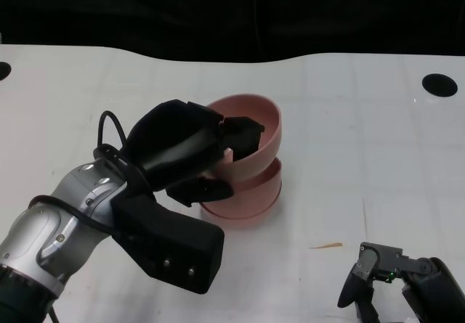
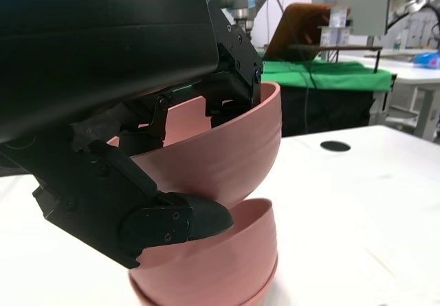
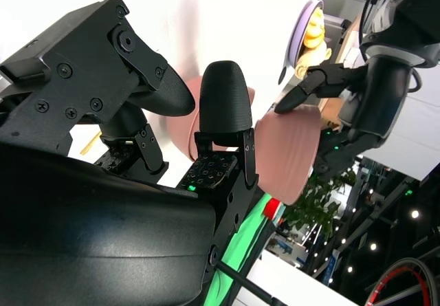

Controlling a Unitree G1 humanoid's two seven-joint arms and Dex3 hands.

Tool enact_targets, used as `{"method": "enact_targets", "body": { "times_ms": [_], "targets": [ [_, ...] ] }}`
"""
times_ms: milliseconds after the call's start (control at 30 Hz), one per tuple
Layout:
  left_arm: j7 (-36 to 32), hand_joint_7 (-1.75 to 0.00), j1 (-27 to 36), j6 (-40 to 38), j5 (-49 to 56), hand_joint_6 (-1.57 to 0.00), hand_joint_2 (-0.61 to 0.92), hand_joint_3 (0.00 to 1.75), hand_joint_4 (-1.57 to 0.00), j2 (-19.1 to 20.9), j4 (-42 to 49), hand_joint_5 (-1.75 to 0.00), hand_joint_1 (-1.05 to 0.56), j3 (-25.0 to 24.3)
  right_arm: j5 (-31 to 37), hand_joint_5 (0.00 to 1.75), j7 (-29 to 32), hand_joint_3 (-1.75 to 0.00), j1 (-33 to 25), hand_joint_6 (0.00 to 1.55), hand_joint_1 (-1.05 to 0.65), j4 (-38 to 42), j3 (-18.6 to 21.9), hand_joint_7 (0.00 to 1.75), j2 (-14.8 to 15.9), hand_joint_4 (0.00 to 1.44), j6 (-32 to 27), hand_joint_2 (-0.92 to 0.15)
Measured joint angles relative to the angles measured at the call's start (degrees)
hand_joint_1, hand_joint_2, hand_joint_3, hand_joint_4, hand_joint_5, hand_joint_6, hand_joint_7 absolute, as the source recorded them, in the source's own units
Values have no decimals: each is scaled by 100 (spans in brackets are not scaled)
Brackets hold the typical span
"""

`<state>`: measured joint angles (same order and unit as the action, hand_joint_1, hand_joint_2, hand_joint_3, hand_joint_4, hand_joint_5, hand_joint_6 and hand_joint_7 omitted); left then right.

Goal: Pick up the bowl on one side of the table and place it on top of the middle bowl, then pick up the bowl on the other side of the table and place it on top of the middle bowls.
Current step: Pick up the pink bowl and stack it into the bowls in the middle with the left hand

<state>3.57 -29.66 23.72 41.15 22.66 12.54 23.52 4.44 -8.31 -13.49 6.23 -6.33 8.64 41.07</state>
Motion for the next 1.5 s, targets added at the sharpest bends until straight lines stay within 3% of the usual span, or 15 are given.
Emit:
{"method": "enact_targets", "body": {
  "times_ms": [167,333,533,633,800,900,967,1067,1200,1267,1333,1400,1500],
  "targets": [
    [-254,-170,-75,7,315,-71,62,84,-91,-100,327,-175,-28,82,4,175,0,-141,-3,81,-15,-57,-1,140,-1,88,-10,-38],
    [-461,-161,-134,-7,544,-72,65,70,-92,-137,560,-175,-27,144,5,175,0,-141,-25,81,-15,-65,-1,140,-2,87,-10,-38],
    [-503,-169,-136,0,567,-69,68,69,-93,-162,704,-175,-29,204,5,175,-3,-140,-53,81,-15,-111,-2,140,-2,88,-55,-39],
    [-534,-161,-136,5,567,-71,74,55,-93,-165,759,-175,-31,216,5,175,-6,-139,-75,80,-15,-114,-1,140,-1,87,-91,-40],
    [-536,-161,-139,29,548,-70,78,53,-92,-186,817,-175,-33,230,45,175,-2,-138,-76,81,-16,-114,-1,139,-2,88,-90,-40],
    [-536,-136,-139,58,541,-75,82,42,-90,-198,879,-175,-34,261,51,175,-3,-137,-76,81,-16,-114,-1,139,-2,88,-90,-41],
    [-483,-108,-139,56,515,-82,87,33,-86,-201,884,-172,-33,281,50,175,-5,-137,-80,80,-17,-116,-1,139,-1,88,-91,-41],
    [-127,-78,-139,-40,306,-86,91,27,-81,-222,867,-148,-31,281,47,175,-6,-136,-102,81,-17,-137,-2,140,-2,88,-97,-42],
    [36,-51,-137,-88,166,-84,92,19,-70,-235,843,-139,-31,279,47,175,-5,-136,-119,81,-17,-182,-2,140,-2,88,-106,-42],
    [-3,-27,-137,-35,140,-75,92,14,-59,-236,849,-119,-33,279,47,175,-5,-135,-121,81,-16,-219,-2,140,-2,88,-110,-43],
    [-46,-19,-136,-33,142,-74,92,13,-57,-235,861,-112,-33,280,47,175,-5,-135,-123,80,-16,-238,-2,140,-2,87,-119,-43],
    [-46,-5,-136,-51,172,-62,92,9,-44,-235,870,-71,-40,284,46,175,-7,-135,-131,80,-17,-247,-2,140,-2,87,-147,-43],
    [-40,-1,-136,-178,306,-44,92,8,-27,-233,870,-47,-51,318,44,175,-11,-134,-138,80,-18,-259,-2,140,-2,87,-186,-43]
  ]
}}
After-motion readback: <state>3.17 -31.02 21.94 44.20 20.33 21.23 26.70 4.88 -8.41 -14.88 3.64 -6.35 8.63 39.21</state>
